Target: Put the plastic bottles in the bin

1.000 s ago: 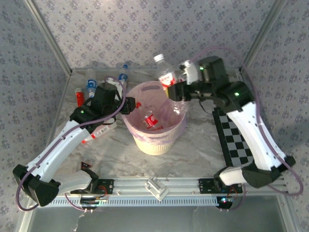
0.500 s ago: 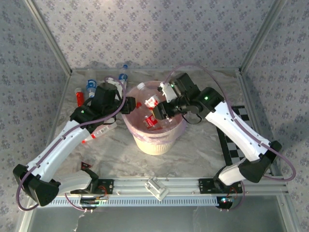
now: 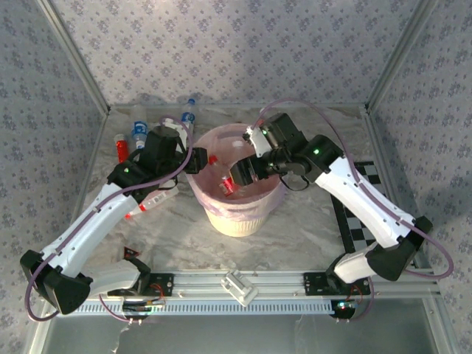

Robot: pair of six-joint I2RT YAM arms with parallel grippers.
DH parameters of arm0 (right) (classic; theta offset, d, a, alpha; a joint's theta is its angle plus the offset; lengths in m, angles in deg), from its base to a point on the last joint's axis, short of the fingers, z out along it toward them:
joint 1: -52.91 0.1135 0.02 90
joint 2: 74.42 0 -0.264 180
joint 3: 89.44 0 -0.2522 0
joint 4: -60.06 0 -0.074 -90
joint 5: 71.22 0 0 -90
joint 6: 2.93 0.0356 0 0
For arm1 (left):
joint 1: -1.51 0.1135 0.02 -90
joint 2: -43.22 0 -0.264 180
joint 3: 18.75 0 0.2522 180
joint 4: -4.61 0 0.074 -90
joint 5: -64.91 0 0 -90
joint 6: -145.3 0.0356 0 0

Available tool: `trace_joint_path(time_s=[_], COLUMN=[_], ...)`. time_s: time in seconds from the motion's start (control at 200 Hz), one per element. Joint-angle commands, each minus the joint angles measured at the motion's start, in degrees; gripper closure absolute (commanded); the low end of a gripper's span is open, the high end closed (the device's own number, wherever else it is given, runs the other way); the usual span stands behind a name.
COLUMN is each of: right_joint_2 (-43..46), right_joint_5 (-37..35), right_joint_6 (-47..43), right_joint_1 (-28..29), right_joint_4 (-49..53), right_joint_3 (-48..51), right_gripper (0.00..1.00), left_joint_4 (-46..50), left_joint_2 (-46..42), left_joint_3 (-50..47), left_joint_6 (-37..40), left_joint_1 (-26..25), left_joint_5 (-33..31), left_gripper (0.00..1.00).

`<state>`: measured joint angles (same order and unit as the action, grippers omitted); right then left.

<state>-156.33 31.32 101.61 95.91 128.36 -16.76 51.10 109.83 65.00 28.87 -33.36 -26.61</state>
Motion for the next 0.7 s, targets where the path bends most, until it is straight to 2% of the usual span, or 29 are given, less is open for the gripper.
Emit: trace_joint_path(time_s=[0.0,0.145,0.265,0.43,0.695], right_joint_2=[-1.29,-4.36,-7.05,-10.37,-14.25], right_joint_5=[-1.96,-4.16,-7.90,-9.80,-7.22], right_joint_6=[-1.88,-2.89,-3.39,-2.17,2.06], right_joint_1=[-0.18,0.74,1.29,1.47,2.61], right_joint_4=[1.10,1.23,1.62,0.23,-8.50], right_joint_3=[-3.24,-3.74,-3.33,0.16,10.50], right_gripper=[0.15,0.23,0.39,0.54,0.58], left_joint_4=[-0.95,-0.99,-0.85,-0.94,-1.63], left_joint_2=[0.53,0.53,0.39,0.07,-0.19], left_joint_3=[-0.01,-0.03,0.01,-0.52,-1.30], left_joint_6=[0.68,0.60,0.55,0.33,0.00], left_joint_1=[-0.13,-0.18,-0.19,-0.19,-0.17], left_joint_5=[-0.43,-0.38,-0.43,-0.41,0.35], left_gripper=[0.58,0.58,0.58,0.58,0.58])
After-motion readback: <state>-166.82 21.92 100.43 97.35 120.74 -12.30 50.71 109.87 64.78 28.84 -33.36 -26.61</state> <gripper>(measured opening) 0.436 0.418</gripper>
